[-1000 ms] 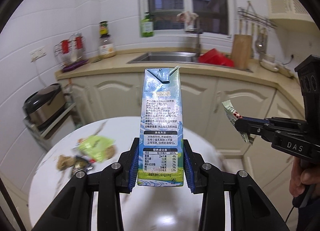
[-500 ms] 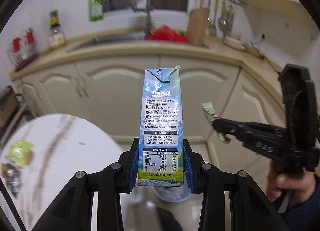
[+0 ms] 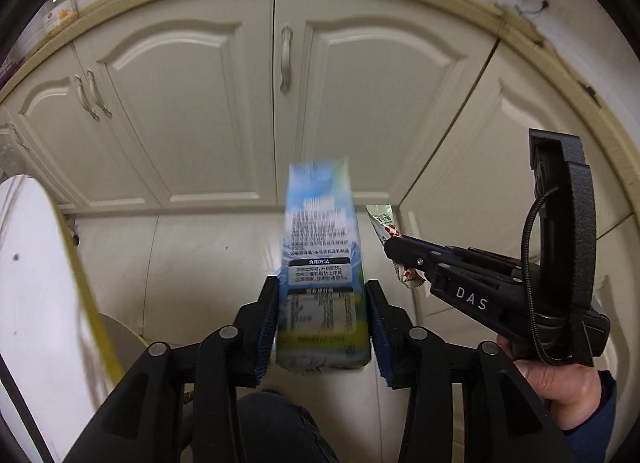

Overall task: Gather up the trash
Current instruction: 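Carry the ketchup packet and milk carton with both tools over the blue bin, then open both tools to drop the packet and carton into the bin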

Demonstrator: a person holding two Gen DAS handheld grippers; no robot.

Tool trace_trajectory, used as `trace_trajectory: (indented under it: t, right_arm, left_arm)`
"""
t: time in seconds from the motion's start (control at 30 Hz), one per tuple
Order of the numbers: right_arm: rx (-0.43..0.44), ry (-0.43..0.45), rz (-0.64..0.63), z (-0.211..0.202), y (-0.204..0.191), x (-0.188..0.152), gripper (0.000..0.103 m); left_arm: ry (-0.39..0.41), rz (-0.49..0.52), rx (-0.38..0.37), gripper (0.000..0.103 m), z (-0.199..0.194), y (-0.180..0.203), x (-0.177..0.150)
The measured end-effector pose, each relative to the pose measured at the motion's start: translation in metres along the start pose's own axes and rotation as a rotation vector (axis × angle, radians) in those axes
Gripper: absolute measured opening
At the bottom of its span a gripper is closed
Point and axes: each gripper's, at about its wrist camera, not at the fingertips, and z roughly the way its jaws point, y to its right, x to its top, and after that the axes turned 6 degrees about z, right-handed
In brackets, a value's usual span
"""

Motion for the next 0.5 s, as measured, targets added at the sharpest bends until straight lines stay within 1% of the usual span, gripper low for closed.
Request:
trace_trajectory:
  t: [0.03,0.07,0.13,0.17,0.2,0.23,0.3,0.33,0.37,0.4,0.43,0.47,0.5]
  right_arm:
    - [-0.001,-0.009,0.014,0.005,0.006,0.0,0.01]
    - [-0.004,-0.016,0.023,0.011,0.01,0.0,0.012]
    - [-0.015,-0.031,0.05,0.021,0.02,0.0,0.013]
    - [-0.013,-0.036,0.063,0.024,0.024,0.001,0.015]
    - [-0.013,-0.04,0.078,0.027,0.029,0.0,0.026]
    - [-0.015,-0.041,0.089,0.029,0.033,0.0,0.05]
    - [-0.027,-0.037,0.116,0.031,0.037,-0.001,0.082]
    - [-0.027,-0.029,0.132,0.03,0.04,-0.003,0.09]
    - [-0.024,-0.025,0.148,0.029,0.042,-0.003,0.094]
    - [-0.026,-0.024,0.167,0.028,0.045,-0.003,0.103]
    - [-0.037,-0.02,0.181,0.027,0.047,-0.004,0.103]
    - [-0.048,-0.02,0.189,0.026,0.048,-0.004,0.103]
    - [-0.068,-0.025,0.195,0.024,0.048,-0.004,0.103]
  left_arm:
    - [-0.007,-0.001,0.003,0.05,0.006,-0.002,0.005]
    - [-0.01,-0.002,0.007,0.061,0.01,-0.003,0.009]
    - [-0.006,-0.007,0.024,0.071,0.015,-0.005,0.017]
    - [-0.003,-0.008,0.032,0.072,0.016,-0.007,0.02]
    - [-0.004,-0.009,0.041,0.073,0.018,-0.007,0.023]
    - [-0.003,-0.012,0.05,0.076,0.019,-0.007,0.024]
    - [0.008,-0.016,0.065,0.077,0.018,-0.011,0.028]
    - [0.015,-0.016,0.075,0.079,0.018,-0.011,0.03]
    - [0.023,-0.016,0.086,0.082,0.015,-0.009,0.028]
    - [0.032,-0.016,0.096,0.083,0.012,-0.008,0.027]
    - [0.047,-0.015,0.112,0.088,0.008,-0.009,0.029]
    - [0.057,-0.014,0.125,0.092,0.003,-0.005,0.024]
    - [0.069,-0.012,0.135,0.093,-0.003,-0.004,0.02]
